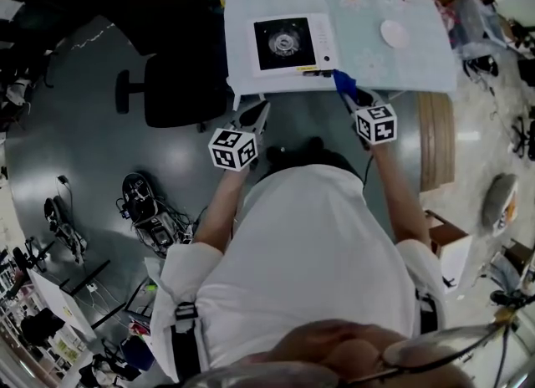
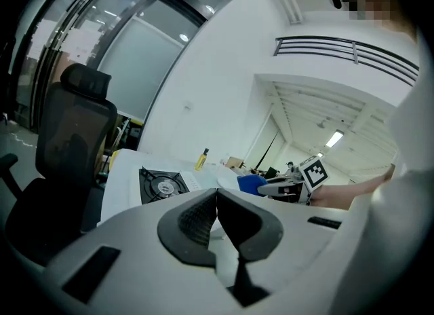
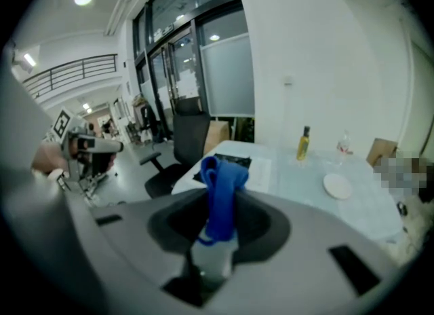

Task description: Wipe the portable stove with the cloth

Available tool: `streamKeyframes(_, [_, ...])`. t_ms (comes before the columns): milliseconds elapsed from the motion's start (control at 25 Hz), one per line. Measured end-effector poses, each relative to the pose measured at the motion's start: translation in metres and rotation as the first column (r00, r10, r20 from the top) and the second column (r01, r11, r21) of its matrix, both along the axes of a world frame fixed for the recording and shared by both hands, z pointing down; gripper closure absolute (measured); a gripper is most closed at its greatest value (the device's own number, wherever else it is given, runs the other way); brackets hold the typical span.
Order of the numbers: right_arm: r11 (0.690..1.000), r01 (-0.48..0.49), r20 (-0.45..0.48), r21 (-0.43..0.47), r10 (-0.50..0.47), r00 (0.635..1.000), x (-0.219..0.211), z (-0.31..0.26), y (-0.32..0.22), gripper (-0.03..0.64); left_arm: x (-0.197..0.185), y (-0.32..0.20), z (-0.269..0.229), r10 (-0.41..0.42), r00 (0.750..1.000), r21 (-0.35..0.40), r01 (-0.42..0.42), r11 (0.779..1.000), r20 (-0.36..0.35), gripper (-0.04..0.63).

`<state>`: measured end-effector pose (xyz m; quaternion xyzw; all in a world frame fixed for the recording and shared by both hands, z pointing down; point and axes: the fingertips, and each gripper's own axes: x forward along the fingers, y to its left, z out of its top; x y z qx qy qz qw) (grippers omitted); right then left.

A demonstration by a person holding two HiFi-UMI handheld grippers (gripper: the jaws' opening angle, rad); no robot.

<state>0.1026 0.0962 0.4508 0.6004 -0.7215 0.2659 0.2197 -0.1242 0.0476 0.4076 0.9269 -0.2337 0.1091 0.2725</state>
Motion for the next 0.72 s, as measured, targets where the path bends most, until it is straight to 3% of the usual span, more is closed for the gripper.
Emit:
streamKeyframes(280, [0.997,-0.01,0.009,0.081,0.01,1.0,0.016,-0.041,0.003,0.505,0.006,-0.007,-0.034,-0.035,0.999,0.032,0.035,0.999,-0.017,0.563])
streamKeyframes(720, [0.971,-0.021,0.021,0.238,0.017,1.0,0.051,-0.102,0.004,0.505,0.018,-0.021,-0.079,-0.102,0.994,0.143,0.105,0.984,-0.031,0.563])
